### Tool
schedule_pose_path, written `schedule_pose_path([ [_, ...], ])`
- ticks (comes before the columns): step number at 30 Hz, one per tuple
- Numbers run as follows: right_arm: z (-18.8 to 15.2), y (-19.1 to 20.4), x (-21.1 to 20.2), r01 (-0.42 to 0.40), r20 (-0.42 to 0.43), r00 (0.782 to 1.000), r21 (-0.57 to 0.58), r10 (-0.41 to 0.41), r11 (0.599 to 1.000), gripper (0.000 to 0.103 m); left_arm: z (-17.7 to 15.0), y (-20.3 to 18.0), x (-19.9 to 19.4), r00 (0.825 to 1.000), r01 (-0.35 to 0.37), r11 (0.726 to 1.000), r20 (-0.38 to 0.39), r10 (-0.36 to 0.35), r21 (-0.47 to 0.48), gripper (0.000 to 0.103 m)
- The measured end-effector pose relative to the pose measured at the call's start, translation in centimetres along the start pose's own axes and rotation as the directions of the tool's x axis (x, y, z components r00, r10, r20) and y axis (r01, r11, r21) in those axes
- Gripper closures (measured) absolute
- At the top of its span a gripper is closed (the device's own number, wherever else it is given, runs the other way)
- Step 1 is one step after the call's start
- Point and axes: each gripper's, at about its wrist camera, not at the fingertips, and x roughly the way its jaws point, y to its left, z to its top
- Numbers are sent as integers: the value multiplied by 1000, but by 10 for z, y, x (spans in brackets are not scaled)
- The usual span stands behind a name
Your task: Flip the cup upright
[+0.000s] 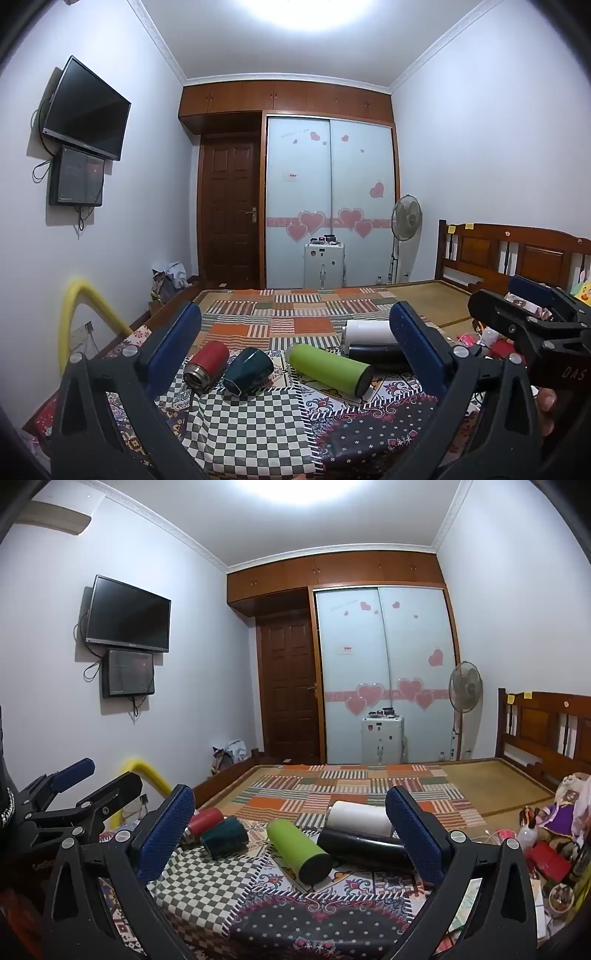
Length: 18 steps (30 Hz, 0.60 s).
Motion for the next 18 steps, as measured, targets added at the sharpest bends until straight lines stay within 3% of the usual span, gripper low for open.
schedule_pose_path([
  [18,0,0,-2,0,-4,1000,5,0,1000,0,3,-2,-9,999,6,1000,37,-6,8,0],
])
